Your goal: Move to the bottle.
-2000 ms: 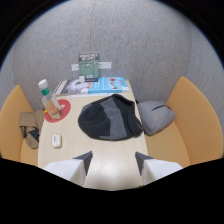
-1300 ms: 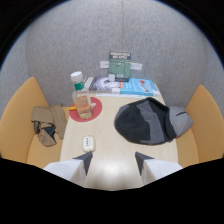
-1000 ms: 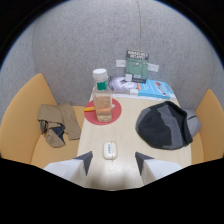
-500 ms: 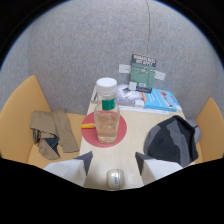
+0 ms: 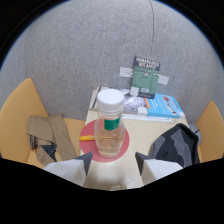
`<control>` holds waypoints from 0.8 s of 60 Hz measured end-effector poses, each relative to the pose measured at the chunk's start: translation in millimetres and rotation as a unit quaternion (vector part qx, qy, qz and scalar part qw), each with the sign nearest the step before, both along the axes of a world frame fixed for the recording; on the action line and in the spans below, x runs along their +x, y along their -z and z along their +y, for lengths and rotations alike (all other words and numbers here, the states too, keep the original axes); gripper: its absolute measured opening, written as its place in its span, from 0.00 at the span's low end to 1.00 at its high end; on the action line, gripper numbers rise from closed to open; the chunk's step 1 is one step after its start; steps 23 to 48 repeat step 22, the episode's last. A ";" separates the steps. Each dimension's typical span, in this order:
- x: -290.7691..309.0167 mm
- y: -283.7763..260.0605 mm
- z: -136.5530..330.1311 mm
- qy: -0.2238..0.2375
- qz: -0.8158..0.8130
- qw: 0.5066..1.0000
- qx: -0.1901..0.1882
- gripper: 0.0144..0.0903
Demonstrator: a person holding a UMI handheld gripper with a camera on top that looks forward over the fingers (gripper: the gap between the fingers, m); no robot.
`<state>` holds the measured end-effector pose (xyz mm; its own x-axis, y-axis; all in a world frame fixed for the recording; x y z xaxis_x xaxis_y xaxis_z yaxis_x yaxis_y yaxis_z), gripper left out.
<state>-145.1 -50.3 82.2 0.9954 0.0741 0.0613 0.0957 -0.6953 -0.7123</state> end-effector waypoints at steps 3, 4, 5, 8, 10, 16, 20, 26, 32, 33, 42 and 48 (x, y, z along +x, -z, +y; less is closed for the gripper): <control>-0.5 -0.8 1.8 0.000 0.000 1.000 0.001 0.96; -0.8 -0.8 2.2 -0.001 0.000 1.000 0.001 0.96; -1.0 -0.7 2.4 -0.001 0.000 1.000 0.001 0.96; -0.9 -1.1 2.6 0.000 0.000 1.000 0.000 0.96; -0.9 -1.1 2.3 0.000 0.000 1.000 0.000 0.96; -0.8 -1.5 1.6 0.002 0.002 1.000 0.000 0.96; 0.0 -1.1 0.9 0.005 0.002 1.000 -0.001 0.95; 0.2 -0.7 0.7 0.004 0.004 1.000 -0.002 0.96; 0.2 -0.7 0.7 0.004 0.004 1.000 -0.002 0.96; 0.2 -0.7 0.7 0.004 0.004 1.000 -0.002 0.96; 0.2 -0.7 0.7 0.004 0.004 1.000 -0.002 0.96; 0.2 -0.7 0.7 0.004 0.004 1.000 -0.002 0.96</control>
